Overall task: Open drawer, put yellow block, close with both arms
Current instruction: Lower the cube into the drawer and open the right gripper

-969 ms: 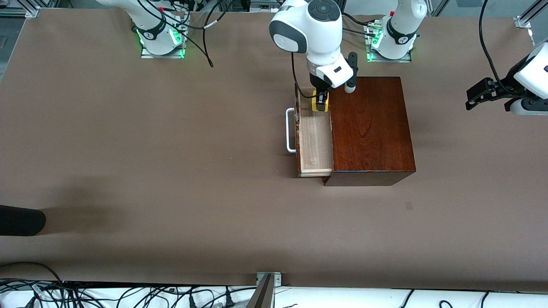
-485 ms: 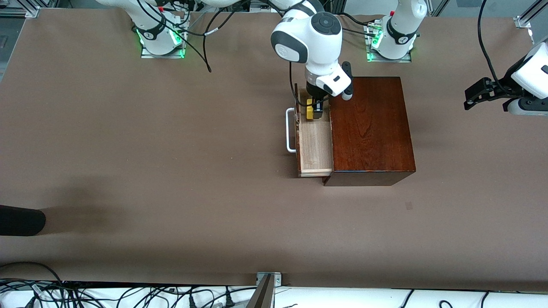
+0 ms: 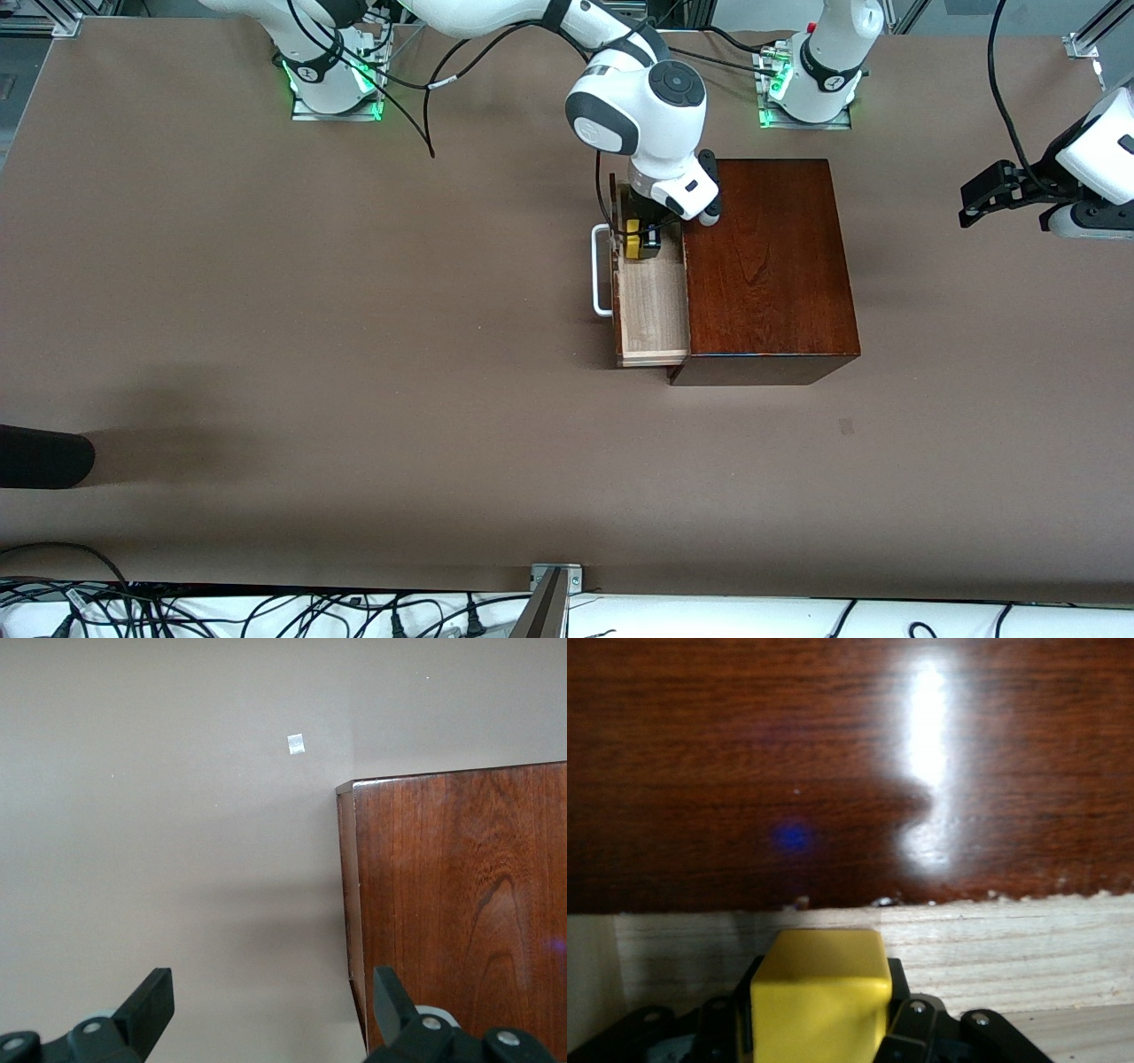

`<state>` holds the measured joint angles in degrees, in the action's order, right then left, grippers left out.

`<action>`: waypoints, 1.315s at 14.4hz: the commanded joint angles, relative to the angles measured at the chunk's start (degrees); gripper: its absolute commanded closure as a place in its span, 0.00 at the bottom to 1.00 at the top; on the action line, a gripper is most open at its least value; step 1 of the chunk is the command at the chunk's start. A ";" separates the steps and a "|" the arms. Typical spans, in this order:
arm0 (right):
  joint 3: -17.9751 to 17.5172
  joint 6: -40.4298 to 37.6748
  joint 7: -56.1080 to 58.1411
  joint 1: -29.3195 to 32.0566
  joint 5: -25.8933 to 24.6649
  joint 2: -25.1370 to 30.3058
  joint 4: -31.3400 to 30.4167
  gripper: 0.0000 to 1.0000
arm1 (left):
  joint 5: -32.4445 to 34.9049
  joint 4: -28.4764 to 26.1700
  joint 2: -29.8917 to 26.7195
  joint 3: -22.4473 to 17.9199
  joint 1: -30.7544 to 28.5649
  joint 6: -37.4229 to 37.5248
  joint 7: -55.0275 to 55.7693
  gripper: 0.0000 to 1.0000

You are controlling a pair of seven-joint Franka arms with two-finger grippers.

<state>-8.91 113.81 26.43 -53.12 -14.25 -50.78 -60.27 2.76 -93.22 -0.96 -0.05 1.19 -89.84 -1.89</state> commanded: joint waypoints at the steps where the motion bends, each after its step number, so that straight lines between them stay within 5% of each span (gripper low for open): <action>1: 0.21 -0.34 0.73 -0.32 -1.31 -1.34 1.48 1.00 | -0.82 0.85 0.26 -0.13 0.13 0.10 -1.45 0.00; 3: 0.21 -0.25 0.81 -0.06 -1.31 -1.34 1.48 1.00 | -0.82 0.85 0.26 -0.13 0.22 0.01 -1.45 0.00; 4: 0.21 -0.25 0.81 0.12 -1.31 -1.25 1.56 0.90 | -0.82 0.94 0.26 -0.13 0.22 0.01 -1.37 0.00; 5: 0.21 -0.34 0.90 0.30 -1.31 -0.99 1.65 0.60 | -0.82 0.94 0.26 -0.13 0.22 0.01 -1.45 0.00; 6: 0.30 -0.60 0.81 0.30 -1.31 -0.64 1.91 0.01 | -0.91 0.94 0.34 -0.04 0.31 0.01 -1.37 0.00; 14: 0.73 -4.02 -0.06 1.53 -0.78 8.49 2.00 0.00 | -0.30 1.64 0.34 1.27 0.48 2.19 -1.28 0.00; 19: 1.26 -6.14 -0.24 9.07 -0.87 16.93 2.00 0.00 | -1.09 2.78 0.61 2.59 0.57 4.49 -1.63 0.00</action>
<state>-7.25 108.72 26.38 -47.14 -14.53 -37.63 -57.01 2.74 -92.23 -0.95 1.62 1.77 -86.85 -1.99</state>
